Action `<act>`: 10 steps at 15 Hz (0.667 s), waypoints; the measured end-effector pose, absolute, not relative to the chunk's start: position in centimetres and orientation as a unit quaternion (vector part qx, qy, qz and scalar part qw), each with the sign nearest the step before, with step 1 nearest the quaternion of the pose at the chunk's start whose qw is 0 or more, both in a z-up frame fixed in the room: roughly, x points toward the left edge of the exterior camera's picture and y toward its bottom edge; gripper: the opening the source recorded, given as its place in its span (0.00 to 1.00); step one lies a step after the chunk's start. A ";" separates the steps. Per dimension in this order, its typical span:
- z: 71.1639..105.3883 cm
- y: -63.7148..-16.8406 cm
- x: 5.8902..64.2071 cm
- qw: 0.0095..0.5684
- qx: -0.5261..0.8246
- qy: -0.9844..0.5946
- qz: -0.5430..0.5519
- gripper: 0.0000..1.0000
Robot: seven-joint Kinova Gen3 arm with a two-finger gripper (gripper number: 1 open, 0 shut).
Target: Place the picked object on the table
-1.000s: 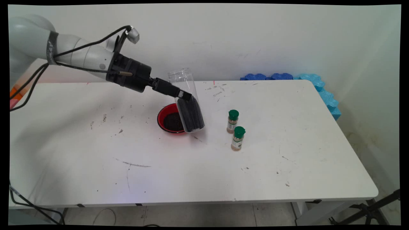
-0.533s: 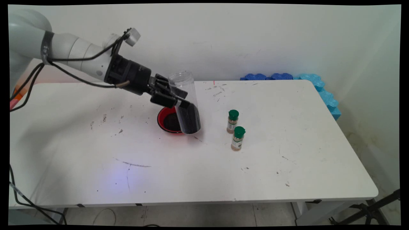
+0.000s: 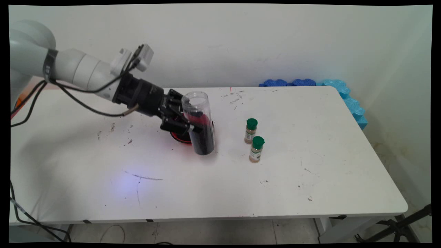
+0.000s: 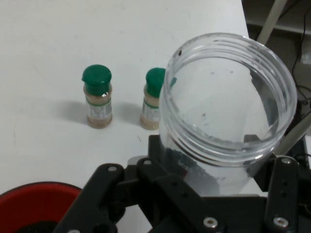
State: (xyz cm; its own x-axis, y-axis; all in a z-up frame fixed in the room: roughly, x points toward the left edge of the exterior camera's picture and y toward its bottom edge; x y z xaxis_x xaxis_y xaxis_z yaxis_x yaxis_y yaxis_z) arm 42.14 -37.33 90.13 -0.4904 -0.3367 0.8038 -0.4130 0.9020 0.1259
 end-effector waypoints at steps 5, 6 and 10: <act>87.7 -35.9 40.9 0.448 0.203 -0.869 0.049 0.00; 87.3 -35.7 40.7 0.448 0.202 -0.870 0.049 0.00; 85.7 -35.0 40.0 0.444 0.202 -0.871 0.051 0.00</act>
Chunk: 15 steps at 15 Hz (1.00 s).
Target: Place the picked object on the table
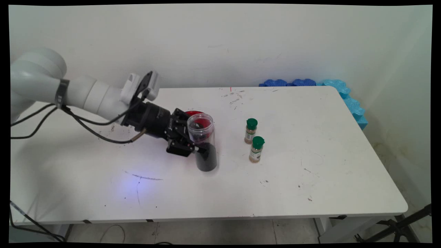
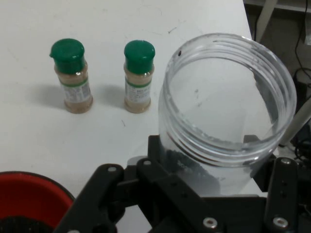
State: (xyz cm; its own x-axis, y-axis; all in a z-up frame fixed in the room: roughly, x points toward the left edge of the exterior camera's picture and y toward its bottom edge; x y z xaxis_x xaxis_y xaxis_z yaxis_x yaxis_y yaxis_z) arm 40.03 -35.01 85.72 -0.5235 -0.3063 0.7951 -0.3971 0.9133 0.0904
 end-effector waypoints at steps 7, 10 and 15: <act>83.6 -34.4 39.2 0.441 0.200 -0.873 0.053 0.00; 82.9 -34.3 38.9 0.441 0.200 -0.873 0.054 0.00; 82.2 -34.2 38.7 0.442 0.200 -0.873 0.055 0.00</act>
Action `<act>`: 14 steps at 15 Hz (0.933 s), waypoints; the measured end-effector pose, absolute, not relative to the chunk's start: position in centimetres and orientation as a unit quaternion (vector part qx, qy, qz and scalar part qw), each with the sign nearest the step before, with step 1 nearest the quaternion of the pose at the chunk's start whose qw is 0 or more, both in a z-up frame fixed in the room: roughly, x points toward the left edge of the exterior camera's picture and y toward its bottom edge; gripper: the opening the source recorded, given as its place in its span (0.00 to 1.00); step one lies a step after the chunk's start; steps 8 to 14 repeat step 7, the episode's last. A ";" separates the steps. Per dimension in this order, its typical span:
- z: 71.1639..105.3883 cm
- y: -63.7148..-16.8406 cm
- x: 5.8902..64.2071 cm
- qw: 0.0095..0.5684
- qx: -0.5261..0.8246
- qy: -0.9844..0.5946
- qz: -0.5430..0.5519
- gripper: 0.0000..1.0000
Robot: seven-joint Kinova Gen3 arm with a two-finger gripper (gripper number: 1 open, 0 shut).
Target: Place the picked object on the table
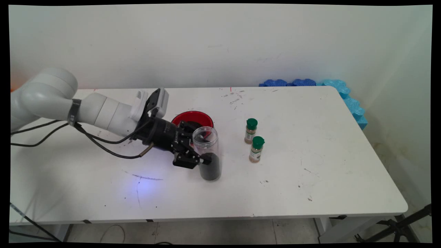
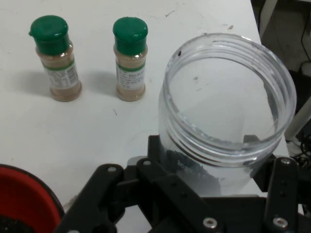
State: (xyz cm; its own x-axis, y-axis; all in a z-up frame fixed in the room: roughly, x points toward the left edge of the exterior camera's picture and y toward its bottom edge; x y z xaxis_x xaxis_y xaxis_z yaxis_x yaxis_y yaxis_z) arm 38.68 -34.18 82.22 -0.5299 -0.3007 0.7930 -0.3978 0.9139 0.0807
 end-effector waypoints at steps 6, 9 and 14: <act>81.7 -34.1 38.6 0.442 0.200 -0.873 0.057 1.00; 81.7 -34.1 38.5 0.442 0.200 -0.873 0.057 1.00; 81.7 -34.1 38.5 0.442 0.200 -0.873 0.057 1.00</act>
